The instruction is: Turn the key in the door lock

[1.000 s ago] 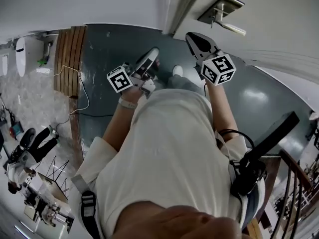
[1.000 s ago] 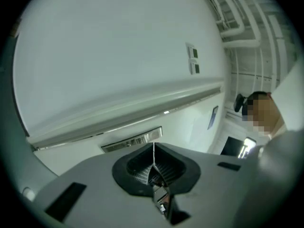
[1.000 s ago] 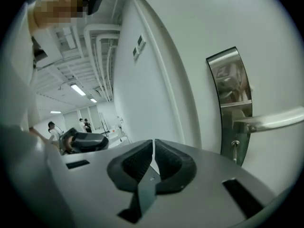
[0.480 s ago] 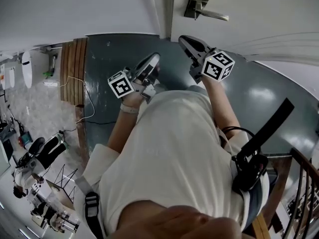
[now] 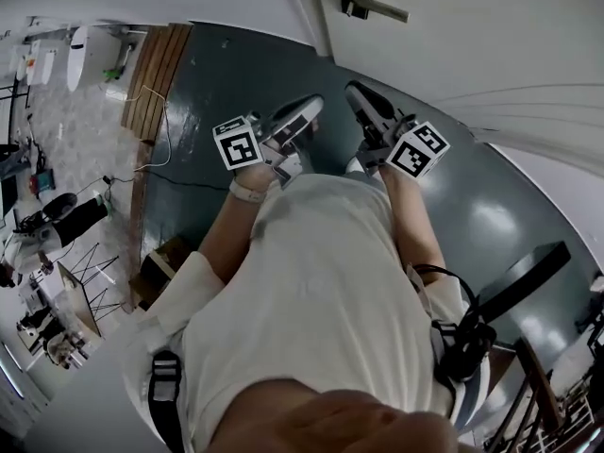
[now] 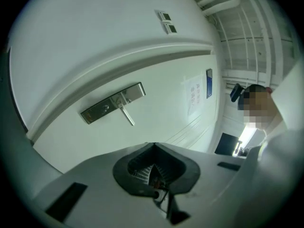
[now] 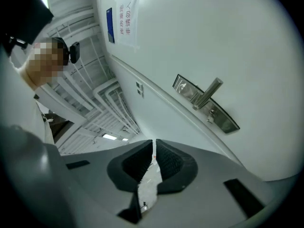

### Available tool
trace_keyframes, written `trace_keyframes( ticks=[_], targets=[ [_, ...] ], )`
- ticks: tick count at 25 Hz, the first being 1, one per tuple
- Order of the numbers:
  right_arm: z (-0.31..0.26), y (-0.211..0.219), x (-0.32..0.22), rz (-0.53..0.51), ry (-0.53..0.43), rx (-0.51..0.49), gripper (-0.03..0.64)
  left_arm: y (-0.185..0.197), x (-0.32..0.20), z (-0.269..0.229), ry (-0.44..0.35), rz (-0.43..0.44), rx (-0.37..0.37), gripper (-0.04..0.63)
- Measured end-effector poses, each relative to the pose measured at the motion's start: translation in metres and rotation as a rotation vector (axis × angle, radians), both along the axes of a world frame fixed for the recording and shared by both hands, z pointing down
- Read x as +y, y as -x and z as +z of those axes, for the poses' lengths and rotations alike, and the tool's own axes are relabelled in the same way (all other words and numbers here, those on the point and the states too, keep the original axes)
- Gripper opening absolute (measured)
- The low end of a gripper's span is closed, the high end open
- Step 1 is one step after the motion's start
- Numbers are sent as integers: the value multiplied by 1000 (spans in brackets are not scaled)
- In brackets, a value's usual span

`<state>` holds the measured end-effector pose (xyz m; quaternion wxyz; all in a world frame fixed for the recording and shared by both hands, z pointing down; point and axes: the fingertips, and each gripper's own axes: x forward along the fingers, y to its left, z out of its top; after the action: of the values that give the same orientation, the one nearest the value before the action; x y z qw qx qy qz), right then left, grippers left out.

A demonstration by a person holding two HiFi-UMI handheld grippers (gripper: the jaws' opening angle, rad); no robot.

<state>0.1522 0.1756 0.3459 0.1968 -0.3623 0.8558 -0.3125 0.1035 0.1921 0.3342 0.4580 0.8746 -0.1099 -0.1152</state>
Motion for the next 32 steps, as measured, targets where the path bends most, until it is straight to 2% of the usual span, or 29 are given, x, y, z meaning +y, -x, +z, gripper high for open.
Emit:
trace_keyframes(
  ticks=[3,7,14,19,24,26,32],
  targets=[
    [-1,12,16,-59,-13,-13,21,-2,16,-2,-8,-8,-5,9],
    [2,35,39,-62,-18,-34,21,21,34,3,-17,20,2,9],
    [-5,25,37,-46,-26,-15,20,21,40,-2,1,77,86,8],
    [1,36,37,-54,-28,-26,21,32,35,8,25,39,132,8],
    [21,50,39,-25,24,33,20,44,35,16,-2,-8,112,9],
    [24,50,39,-14,34,24,20,47,35,17,1,-18,125,8],
    [20,50,40,-18,42,9,20,44,39,5,61,33,214,8]
  ],
)
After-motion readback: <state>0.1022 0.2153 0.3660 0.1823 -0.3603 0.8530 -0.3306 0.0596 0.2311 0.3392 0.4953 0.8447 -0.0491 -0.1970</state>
